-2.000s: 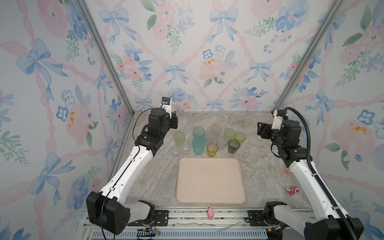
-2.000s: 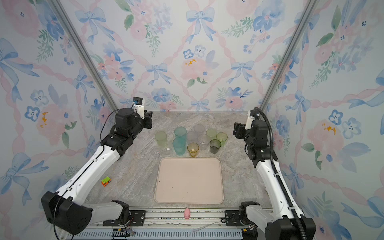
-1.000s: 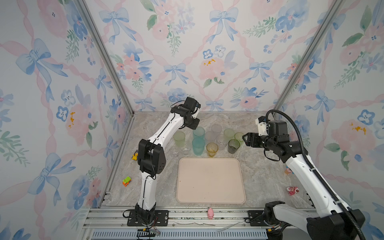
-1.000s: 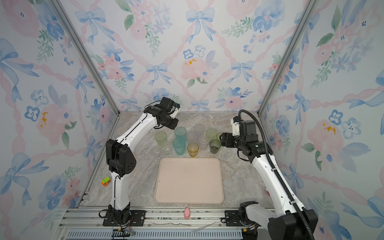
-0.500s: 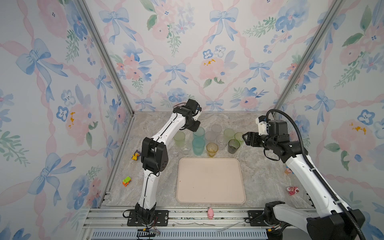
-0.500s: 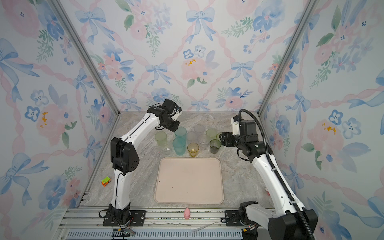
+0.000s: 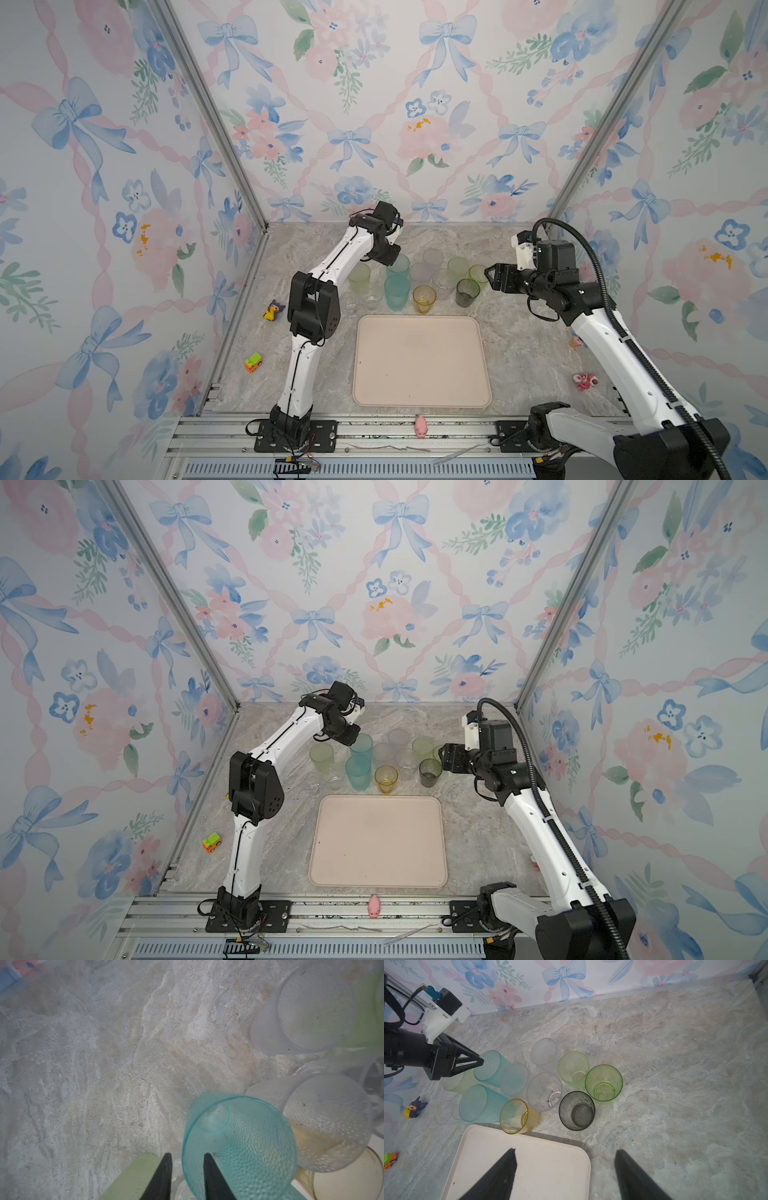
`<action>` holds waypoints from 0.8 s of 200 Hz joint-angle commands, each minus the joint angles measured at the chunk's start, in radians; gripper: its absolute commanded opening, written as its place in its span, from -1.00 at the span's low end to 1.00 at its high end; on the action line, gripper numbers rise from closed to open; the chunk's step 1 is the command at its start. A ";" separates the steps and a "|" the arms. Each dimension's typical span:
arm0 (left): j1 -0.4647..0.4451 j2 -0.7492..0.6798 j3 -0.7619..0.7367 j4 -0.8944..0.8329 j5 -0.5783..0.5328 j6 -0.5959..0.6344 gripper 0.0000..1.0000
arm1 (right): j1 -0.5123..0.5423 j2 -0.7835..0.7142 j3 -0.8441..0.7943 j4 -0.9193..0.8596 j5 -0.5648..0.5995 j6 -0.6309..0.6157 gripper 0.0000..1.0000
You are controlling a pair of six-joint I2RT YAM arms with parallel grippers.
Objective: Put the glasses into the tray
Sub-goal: 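Raise both arms and move the left gripper over the teal cup, then lower the left gripper and grasp the tall teal cup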
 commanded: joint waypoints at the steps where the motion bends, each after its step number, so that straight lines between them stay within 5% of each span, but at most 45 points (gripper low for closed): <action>1: 0.009 0.031 0.024 -0.021 0.016 0.012 -0.48 | 0.008 -0.004 -0.014 0.012 -0.009 0.004 0.54; 160: 0.013 0.046 0.073 -0.020 0.023 0.014 -0.91 | 0.004 0.015 -0.031 0.028 -0.017 0.013 0.54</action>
